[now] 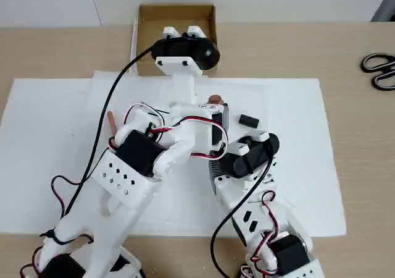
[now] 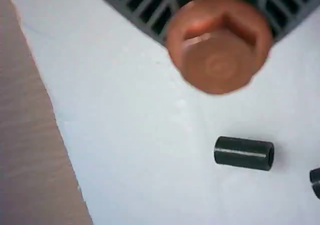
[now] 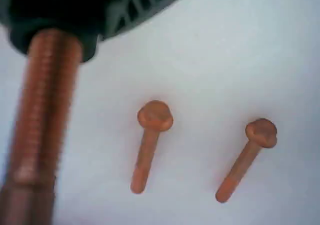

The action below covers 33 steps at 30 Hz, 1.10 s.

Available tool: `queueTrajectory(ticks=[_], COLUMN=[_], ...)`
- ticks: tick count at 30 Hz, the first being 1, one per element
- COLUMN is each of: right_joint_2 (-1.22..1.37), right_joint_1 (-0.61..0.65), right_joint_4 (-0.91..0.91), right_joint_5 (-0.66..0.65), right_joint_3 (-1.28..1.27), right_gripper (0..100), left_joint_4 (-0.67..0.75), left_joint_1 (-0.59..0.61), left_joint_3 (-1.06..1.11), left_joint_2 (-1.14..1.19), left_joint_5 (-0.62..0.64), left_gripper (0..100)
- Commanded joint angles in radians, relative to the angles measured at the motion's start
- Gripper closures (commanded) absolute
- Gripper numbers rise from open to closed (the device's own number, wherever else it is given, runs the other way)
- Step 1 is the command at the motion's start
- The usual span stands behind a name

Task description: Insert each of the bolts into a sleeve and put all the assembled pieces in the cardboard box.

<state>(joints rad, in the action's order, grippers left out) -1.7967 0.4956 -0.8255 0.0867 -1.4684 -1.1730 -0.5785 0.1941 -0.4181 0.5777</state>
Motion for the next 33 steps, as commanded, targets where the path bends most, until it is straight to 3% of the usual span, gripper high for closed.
queueTrajectory(ticks=[1,33], right_joint_2=[-0.016,-0.016], right_joint_1=[-0.004,-0.004], right_joint_4=[0.030,0.028], right_joint_5=[0.008,0.008], right_joint_3=[0.009,0.009], right_gripper=[99.5,99.5], left_joint_4=[0.017,0.114], left_joint_1=[-0.003,-0.006], left_joint_3=[-0.004,0.114], left_joint_2=[-0.041,-0.048], left_joint_5=[-0.005,-0.031], left_gripper=[99,99])
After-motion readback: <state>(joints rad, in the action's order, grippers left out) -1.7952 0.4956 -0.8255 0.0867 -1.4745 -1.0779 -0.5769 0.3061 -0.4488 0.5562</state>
